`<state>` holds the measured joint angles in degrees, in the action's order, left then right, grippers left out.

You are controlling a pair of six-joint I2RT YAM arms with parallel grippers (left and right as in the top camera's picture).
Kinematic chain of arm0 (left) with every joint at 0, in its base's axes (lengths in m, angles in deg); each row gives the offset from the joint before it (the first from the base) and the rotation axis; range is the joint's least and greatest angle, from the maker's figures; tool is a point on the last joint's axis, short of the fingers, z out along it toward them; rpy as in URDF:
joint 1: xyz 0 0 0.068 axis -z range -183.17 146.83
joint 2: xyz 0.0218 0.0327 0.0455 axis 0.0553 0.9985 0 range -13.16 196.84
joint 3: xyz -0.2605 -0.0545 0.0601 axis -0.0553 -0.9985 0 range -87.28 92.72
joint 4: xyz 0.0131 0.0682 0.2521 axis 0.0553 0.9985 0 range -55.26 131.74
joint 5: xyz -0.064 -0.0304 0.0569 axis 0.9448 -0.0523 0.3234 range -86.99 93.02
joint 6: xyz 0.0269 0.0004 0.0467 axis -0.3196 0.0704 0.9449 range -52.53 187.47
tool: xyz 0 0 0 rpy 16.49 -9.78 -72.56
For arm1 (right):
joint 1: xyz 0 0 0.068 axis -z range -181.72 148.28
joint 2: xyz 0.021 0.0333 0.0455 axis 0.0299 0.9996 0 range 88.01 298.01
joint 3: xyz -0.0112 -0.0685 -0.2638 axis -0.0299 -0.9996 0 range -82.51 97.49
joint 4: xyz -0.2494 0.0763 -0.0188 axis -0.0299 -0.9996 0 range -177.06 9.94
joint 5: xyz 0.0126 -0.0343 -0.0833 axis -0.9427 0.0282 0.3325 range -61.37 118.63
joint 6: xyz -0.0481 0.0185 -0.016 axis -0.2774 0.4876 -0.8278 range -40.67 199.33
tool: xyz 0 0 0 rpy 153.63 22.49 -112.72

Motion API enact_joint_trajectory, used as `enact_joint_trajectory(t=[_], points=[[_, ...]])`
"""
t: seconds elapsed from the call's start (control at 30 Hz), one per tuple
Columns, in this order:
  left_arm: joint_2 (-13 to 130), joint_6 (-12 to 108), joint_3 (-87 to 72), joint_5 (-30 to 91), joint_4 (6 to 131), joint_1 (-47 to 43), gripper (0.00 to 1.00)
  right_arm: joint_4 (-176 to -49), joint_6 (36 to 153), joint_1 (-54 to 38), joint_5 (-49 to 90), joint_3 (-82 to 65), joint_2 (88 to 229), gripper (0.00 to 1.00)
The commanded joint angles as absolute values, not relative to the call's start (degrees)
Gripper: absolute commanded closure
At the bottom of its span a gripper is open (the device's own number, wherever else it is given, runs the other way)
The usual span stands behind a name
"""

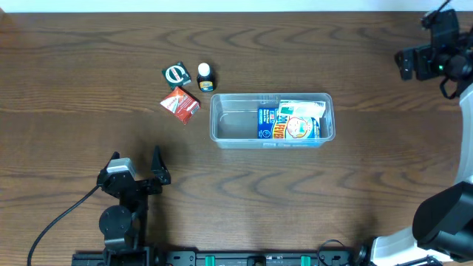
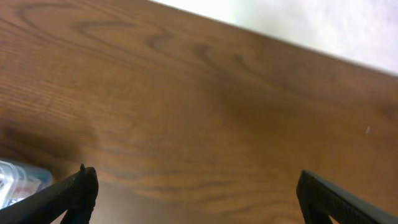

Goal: Pack container

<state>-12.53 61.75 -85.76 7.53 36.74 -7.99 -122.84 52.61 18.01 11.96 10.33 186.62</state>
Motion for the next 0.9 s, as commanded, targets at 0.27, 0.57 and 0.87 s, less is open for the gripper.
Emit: enact_joint_trajectory(t=[0.27, 0.57, 0.87], points=[[-12.8, 62.6, -85.8, 19.6, 35.8, -8.3, 0.02, -123.7, 55.5, 19.3, 11.3, 10.5, 187.4, 0.01], [4.5, 62.6, -68.0, 20.3, 47.2, -8.3, 0.02, -123.7, 55.5, 19.3, 11.3, 10.5, 187.4, 0.01], [47.9, 62.5, -30.5, 21.2, 75.0, -8.3, 0.02, -123.7, 55.5, 19.3, 11.3, 10.5, 187.4, 0.01]])
